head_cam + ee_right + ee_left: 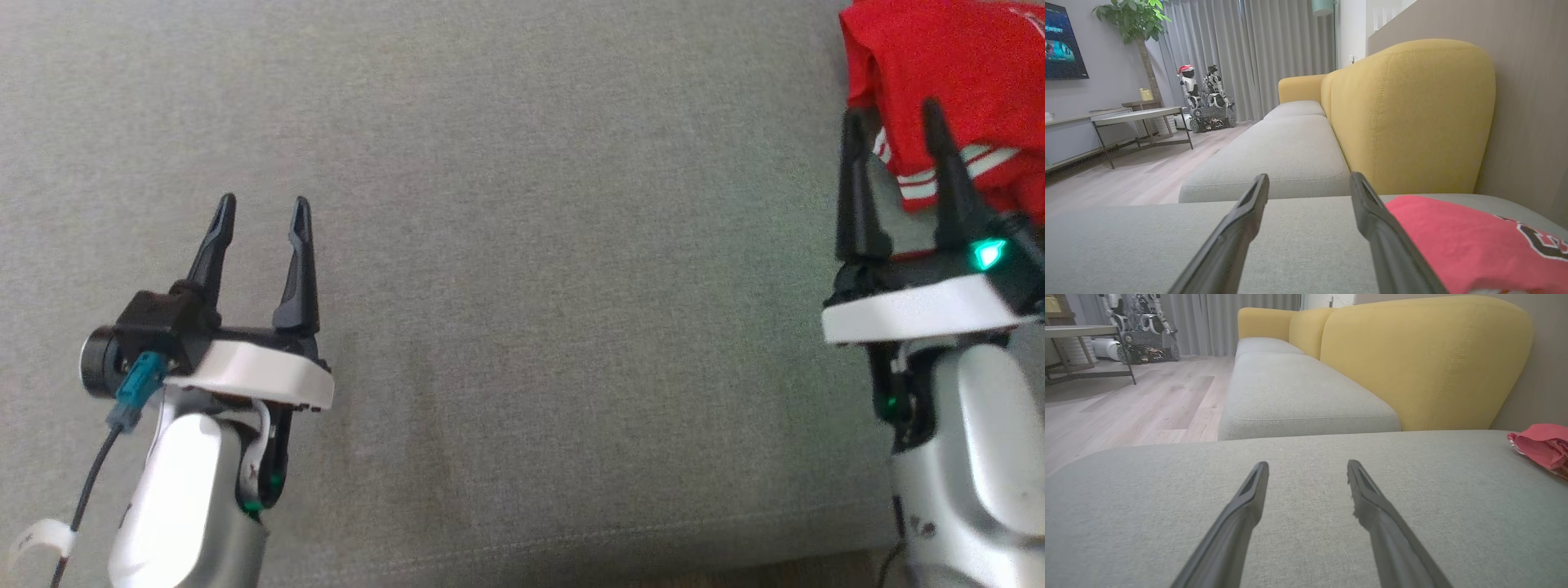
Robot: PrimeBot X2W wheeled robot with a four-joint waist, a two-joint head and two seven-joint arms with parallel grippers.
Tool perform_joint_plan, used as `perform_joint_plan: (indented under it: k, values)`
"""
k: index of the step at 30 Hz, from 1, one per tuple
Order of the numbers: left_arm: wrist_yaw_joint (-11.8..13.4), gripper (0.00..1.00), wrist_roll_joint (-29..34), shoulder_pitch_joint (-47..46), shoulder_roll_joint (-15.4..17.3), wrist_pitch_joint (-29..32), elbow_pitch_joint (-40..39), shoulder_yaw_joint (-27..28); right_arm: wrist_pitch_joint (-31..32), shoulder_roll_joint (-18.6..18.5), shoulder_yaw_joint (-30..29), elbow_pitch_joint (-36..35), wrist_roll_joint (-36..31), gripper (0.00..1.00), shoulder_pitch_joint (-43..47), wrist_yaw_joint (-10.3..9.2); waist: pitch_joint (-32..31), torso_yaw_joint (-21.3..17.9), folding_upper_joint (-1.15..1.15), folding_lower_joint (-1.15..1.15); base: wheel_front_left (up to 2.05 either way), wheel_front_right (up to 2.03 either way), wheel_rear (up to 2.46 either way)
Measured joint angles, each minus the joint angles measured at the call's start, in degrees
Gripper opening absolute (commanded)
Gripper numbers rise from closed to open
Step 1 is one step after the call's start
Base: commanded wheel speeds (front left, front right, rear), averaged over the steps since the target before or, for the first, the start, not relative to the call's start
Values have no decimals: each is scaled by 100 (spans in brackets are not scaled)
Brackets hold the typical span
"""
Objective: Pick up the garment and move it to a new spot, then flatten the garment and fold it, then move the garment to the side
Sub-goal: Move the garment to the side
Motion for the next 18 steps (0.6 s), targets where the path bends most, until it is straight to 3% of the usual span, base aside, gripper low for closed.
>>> perform_joint_plan:
  k: [18]
  values:
    - [-1,100,-151,792,12,0,83,13,93,164,41,23,-210,100,990,0,-773,179,0,0,0,0,0]
